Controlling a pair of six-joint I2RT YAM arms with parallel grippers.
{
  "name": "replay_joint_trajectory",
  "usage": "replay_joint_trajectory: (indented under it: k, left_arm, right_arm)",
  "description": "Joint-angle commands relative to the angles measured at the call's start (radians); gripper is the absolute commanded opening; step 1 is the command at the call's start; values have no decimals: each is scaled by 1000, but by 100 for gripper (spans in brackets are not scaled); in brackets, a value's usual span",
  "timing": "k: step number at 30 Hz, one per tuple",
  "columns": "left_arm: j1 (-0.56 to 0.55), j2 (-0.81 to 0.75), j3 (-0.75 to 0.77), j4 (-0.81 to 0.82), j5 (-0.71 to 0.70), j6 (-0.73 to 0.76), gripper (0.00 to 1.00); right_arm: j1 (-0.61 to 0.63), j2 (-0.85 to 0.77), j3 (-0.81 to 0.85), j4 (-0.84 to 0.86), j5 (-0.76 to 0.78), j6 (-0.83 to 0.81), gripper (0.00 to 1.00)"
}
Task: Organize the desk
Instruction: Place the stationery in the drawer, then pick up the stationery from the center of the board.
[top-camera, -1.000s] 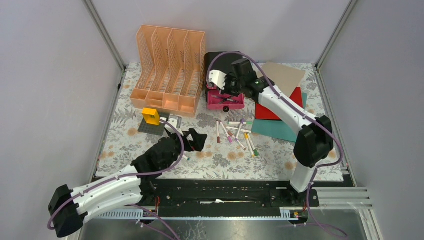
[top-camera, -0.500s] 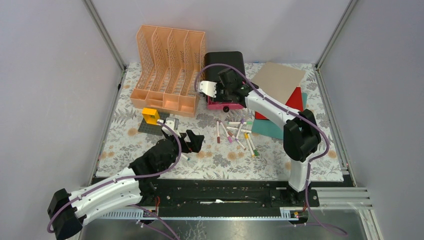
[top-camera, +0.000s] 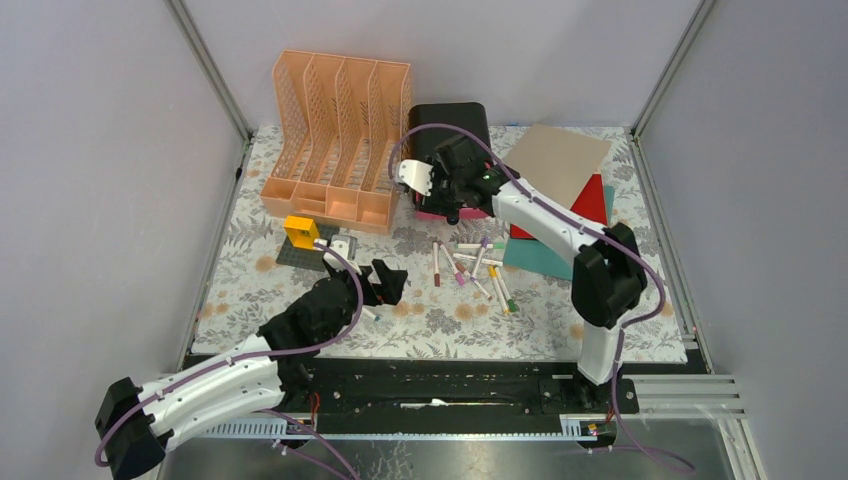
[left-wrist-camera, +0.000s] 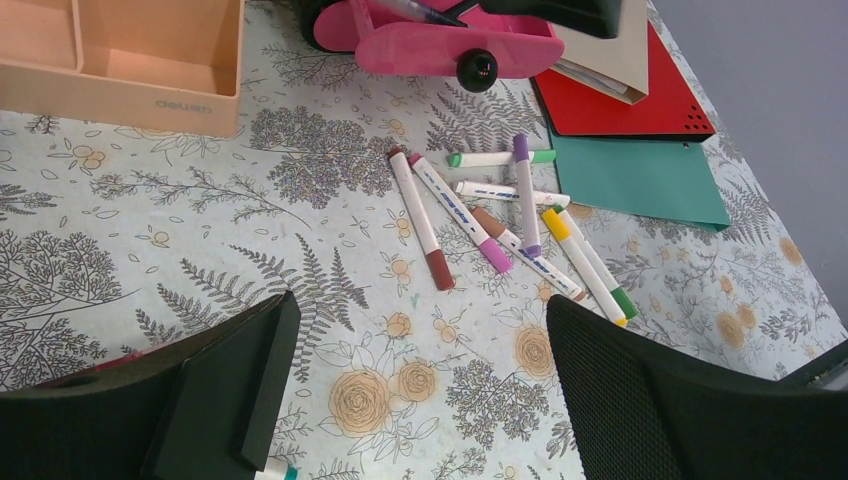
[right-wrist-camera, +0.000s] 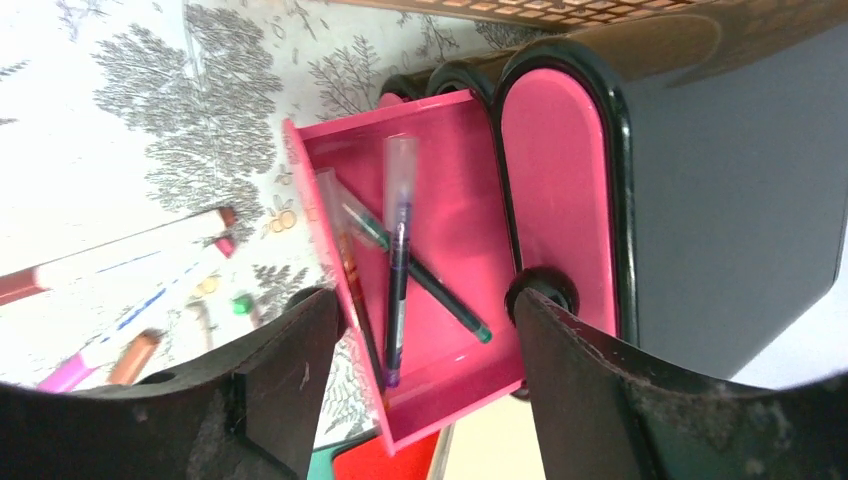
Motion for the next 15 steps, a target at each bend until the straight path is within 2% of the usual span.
replay_joint_trajectory:
  k: [1,8,15]
  left_arm:
    - [9,8,6,42,-6,-6,99]
    - [20,26,6,43,-1,-12,99]
    - [47,43,-1,39,24,-41,99]
  right_arm:
    - [8,-160,9,-70,-140,123,73]
    - [8,-312,-97,-160,-307,230,77]
    - [7,-548,-320,-193,-446,244,84]
